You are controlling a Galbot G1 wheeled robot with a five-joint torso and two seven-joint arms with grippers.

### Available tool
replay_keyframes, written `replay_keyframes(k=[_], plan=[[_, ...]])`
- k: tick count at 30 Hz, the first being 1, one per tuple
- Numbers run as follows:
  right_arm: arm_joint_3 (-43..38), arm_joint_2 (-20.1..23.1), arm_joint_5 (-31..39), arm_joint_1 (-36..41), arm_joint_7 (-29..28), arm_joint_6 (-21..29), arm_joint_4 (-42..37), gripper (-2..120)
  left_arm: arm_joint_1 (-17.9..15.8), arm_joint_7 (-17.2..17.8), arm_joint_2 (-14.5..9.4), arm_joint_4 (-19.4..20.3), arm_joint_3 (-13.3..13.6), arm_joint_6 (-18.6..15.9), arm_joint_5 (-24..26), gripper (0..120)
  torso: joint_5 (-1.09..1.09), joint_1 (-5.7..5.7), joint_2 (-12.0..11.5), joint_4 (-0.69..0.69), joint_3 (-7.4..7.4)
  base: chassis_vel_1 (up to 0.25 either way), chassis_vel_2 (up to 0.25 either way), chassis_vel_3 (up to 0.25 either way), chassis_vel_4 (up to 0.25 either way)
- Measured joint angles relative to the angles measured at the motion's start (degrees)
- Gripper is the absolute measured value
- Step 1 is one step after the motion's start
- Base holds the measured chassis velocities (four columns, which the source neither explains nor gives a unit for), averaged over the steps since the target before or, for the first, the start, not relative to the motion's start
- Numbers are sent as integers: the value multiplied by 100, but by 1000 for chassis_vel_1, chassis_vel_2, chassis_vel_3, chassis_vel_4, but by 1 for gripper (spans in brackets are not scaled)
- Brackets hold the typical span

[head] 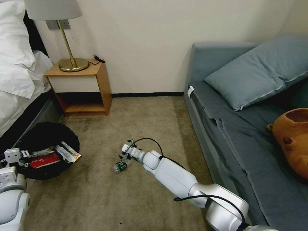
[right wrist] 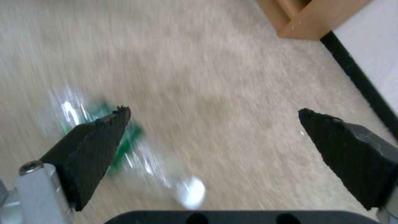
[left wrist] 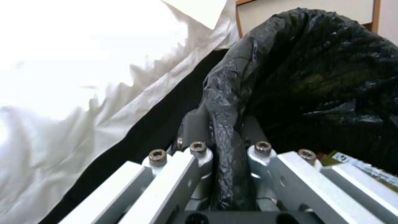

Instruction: Pick up the trash bin, then pick up the garbage on the floor and place it into the trash bin.

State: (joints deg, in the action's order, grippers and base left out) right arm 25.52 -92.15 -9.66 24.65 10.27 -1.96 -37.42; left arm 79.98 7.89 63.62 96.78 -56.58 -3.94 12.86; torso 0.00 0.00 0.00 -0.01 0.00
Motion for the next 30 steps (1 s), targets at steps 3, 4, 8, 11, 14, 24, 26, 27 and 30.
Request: replay_keyframes(k=[3, 4, 8, 11, 14, 24, 26, 27, 30], plan=[[-151, 3, -697, 33, 59, -313, 326, 100, 142, -19, -3, 57, -137, 12, 48, 4, 0, 0, 0, 3, 1, 0, 0, 0, 0], [-144, 2, -760, 39, 69, -344, 343, 100, 171, -24, -5, 68, -168, 17, 59, 4, -1, 0, 0, 3, 0, 0, 0, 0, 0], [58, 1, -958, 107, 303, -530, 322, 100, 361, -53, -44, 155, -383, 60, 157, 4, -1, 0, 0, -1, 0, 0, 0, 0, 0], [180, 1, -912, 144, 367, -559, 216, 100, 405, -61, -60, 193, -443, 70, 191, 4, 0, 0, 0, 0, 0, 0, 0, 0, 0], [291, 1, -804, 165, 390, -567, 100, 100, 424, -65, -68, 219, -464, 74, 209, 4, 0, 0, 0, 1, 0, 0, 0, 0, 0], [584, 1, -523, 305, 418, -596, -91, 100, 443, -89, -12, 223, -398, 175, 192, 4, -1, 0, 0, 2, 0, 0, 0, 0, 0], [586, 1, -523, 312, 379, -609, -96, 100, 448, -89, -9, 217, -394, 183, 191, 4, -1, 0, 0, 2, 0, 0, 0, 0, 0], [598, 2, -444, 325, 229, -640, -118, 100, 457, -93, -7, 208, -390, 192, 190, 4, -2, 0, 0, 2, 0, 0, 0, 0, 0], [621, 2, -11, 329, 7, -650, -217, 100, 466, -98, -12, 190, -389, 201, 190, 4, -1, 0, 0, 0, 0, 0, 0, 0, 0]])
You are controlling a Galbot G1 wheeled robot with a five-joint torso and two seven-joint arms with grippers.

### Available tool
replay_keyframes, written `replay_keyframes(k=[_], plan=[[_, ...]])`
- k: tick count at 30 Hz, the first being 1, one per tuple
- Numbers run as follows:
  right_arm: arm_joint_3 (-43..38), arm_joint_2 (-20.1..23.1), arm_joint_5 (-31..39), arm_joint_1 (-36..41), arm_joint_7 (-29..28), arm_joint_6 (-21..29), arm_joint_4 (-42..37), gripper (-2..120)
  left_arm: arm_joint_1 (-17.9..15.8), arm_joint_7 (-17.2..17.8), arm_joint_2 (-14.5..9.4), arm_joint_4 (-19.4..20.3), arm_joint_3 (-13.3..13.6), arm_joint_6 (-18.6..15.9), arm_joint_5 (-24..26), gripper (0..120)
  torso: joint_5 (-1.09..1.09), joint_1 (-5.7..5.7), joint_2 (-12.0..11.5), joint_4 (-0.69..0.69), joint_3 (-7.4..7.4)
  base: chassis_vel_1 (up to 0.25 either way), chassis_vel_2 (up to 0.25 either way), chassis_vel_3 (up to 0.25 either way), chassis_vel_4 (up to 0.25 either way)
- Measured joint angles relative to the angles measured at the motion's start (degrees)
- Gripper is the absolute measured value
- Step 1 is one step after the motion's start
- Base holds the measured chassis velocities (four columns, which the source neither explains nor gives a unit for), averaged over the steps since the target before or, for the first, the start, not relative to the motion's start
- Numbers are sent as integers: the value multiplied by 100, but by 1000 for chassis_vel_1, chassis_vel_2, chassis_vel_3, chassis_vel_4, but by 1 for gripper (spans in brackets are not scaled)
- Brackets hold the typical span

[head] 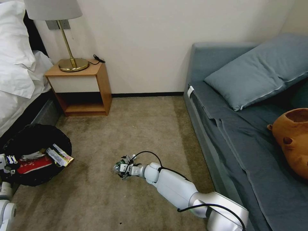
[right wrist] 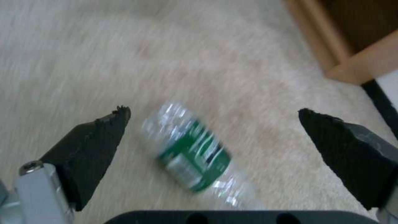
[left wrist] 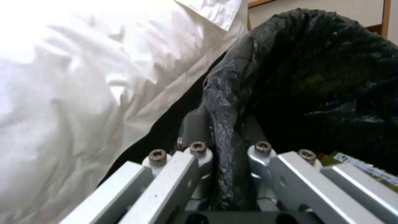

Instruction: Pick up the trash bin, then pick up the garbage on the floor and place it into the trash bin.

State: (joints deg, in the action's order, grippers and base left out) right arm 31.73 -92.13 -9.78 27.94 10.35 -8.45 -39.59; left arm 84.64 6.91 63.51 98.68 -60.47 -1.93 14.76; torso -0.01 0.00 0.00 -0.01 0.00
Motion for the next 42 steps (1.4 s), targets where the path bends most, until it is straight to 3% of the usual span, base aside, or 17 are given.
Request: replay_keyframes(k=[6, 42], plan=[[-117, 0, 772, -90, -83, 56, -140, 100, -36, -11, -20, -51, 0, 16, 13, 4, 1, 0, 0, 1, 0, 0, 0, 0, 0], [-224, 0, 170, 45, 224, -86, 8, 100, -315, -27, 20, -264, 377, -3, -71, 4, 1, 0, 0, 1, 0, 0, 0, 0, 0]])
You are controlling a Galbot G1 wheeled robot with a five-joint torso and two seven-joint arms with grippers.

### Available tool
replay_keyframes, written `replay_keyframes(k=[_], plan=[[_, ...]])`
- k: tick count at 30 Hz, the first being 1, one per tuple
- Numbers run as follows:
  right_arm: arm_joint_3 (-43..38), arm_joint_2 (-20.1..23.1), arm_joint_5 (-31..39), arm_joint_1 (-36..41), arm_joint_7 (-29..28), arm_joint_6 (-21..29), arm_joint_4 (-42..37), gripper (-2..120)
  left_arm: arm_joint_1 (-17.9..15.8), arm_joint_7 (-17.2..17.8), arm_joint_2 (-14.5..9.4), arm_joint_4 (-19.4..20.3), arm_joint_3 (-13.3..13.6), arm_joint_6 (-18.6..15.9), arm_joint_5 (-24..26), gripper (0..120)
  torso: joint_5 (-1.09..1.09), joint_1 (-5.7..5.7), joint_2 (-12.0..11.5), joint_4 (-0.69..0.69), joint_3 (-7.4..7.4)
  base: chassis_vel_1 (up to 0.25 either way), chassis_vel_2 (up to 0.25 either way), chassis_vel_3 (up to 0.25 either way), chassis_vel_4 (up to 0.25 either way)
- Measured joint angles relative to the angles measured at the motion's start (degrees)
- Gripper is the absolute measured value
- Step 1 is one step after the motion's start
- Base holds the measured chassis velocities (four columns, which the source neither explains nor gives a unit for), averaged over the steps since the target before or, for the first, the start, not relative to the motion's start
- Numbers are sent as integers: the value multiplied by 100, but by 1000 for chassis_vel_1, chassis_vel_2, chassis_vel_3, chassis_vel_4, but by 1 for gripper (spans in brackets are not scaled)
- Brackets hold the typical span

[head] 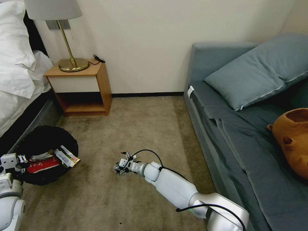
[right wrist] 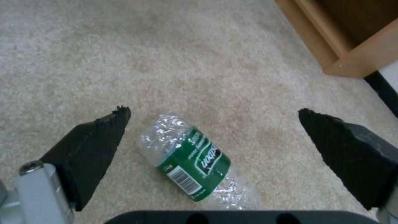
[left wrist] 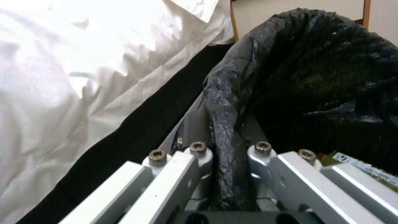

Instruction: Pick up the trash bin, then pick up the garbage on the floor and place it into the trash bin.

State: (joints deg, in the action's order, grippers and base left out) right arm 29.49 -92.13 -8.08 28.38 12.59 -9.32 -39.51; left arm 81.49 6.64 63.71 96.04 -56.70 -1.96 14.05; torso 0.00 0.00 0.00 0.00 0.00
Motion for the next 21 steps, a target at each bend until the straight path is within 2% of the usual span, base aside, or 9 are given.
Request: replay_keyframes(k=[21], plan=[[-20, 0, -417, 3, 222, -95, -7, 100, -101, -34, -18, -83, 90, -2, -26, 4, 0, 0, 0, 0, 0, -1, 2, 3, -2]])
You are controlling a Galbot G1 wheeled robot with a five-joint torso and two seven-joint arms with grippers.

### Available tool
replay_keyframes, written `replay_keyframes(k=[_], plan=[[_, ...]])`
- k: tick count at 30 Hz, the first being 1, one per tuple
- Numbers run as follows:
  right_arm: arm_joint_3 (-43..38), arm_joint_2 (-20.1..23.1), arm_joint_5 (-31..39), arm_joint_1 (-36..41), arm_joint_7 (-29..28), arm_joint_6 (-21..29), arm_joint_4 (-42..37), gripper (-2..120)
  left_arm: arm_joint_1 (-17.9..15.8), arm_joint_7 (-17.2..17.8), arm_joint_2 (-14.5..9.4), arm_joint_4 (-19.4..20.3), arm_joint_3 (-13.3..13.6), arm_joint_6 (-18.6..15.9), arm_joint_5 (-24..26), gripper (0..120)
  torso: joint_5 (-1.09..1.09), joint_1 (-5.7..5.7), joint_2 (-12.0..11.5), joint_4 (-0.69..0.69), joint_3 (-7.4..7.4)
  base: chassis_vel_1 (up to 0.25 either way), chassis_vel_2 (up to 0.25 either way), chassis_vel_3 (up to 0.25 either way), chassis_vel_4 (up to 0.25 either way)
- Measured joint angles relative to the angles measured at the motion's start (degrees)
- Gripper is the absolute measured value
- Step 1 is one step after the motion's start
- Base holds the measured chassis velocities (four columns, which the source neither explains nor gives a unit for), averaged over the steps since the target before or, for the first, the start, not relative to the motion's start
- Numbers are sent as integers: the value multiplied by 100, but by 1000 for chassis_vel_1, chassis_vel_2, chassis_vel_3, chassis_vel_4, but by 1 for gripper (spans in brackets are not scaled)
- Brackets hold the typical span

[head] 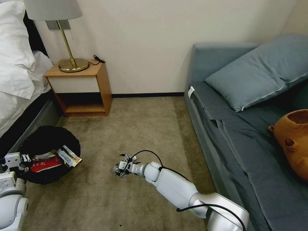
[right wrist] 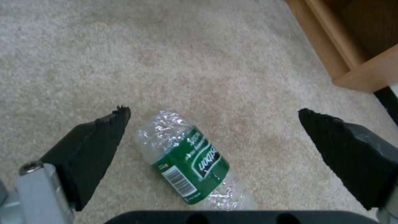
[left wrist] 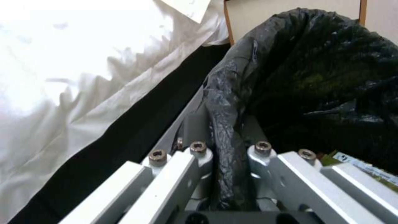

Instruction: Pick up the trash bin, then pick up the garbage on the floor and place it into the trash bin.

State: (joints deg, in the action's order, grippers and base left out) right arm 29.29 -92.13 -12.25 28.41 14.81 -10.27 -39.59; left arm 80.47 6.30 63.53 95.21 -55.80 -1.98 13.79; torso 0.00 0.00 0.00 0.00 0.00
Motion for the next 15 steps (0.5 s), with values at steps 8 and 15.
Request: replay_keyframes(k=[8, 15], plan=[[4, 0, -47, 1, 55, -5, -38, 100, -5, -9, -7, 0, 14, 0, 0, 4, 0, 0, 0, 0, 0, -31, 29, 31, -41], [79, 0, -216, -11, 193, -8, -259, 100, -10, -24, -3, -35, 39, 3, -9, 4, 0, 0, 0, 0, 0, 0, 0, 0, 0]])
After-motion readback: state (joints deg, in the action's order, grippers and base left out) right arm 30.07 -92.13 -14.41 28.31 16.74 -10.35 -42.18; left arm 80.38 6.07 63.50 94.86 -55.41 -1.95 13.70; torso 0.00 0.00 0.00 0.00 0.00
